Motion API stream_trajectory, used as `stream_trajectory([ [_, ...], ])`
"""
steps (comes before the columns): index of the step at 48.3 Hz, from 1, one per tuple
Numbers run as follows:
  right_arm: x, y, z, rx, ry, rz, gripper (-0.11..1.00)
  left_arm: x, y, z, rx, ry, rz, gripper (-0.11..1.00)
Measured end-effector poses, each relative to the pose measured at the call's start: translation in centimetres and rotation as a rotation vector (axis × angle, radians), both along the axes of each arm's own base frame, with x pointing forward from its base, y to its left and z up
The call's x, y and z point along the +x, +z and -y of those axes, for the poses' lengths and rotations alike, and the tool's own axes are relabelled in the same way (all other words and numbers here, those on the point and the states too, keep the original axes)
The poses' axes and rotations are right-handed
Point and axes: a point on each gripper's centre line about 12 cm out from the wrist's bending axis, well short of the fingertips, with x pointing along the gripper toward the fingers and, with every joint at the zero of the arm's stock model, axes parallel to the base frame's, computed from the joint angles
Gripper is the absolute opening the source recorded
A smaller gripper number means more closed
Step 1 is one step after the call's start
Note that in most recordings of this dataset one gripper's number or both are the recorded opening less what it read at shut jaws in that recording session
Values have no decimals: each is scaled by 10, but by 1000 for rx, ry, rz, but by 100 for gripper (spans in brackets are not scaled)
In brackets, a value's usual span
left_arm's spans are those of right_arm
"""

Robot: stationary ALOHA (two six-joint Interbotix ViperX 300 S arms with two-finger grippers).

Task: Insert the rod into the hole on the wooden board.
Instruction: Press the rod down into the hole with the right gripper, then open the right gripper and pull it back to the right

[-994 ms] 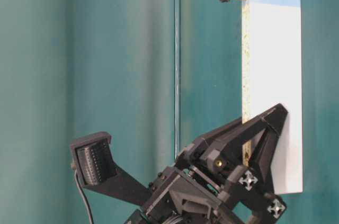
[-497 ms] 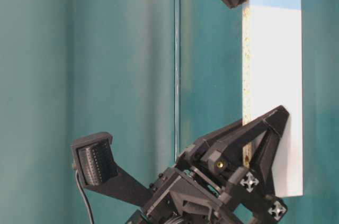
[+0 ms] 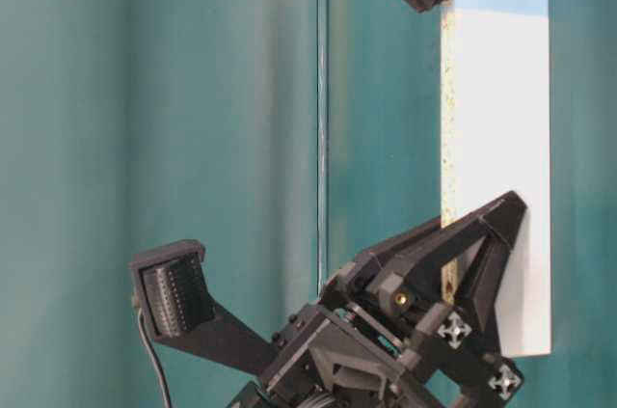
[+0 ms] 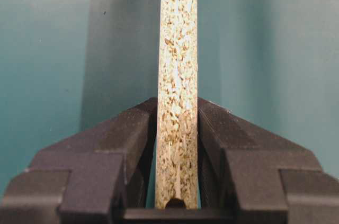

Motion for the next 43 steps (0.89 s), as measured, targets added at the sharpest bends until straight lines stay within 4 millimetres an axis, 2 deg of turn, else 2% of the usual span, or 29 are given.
stream_trajectory([
  [12, 0, 2, 0, 2, -2, -9, 11, 0, 0, 0, 1, -1, 2, 33],
  [14, 1, 3, 0, 5, -3, -6, 19, 0, 0, 0, 0, 0, 0, 33],
  [23, 4, 9, 0, 7, -6, -6, 72, 0, -1, 1, 0, -2, -5, 33],
  [25, 4, 12, 0, 6, -7, -5, 80, 0, -1, 1, 0, -2, -5, 33],
  [43, -1, 56, -1, -1, -2, 69, 80, 0, 0, 1, -1, -1, -5, 34],
])
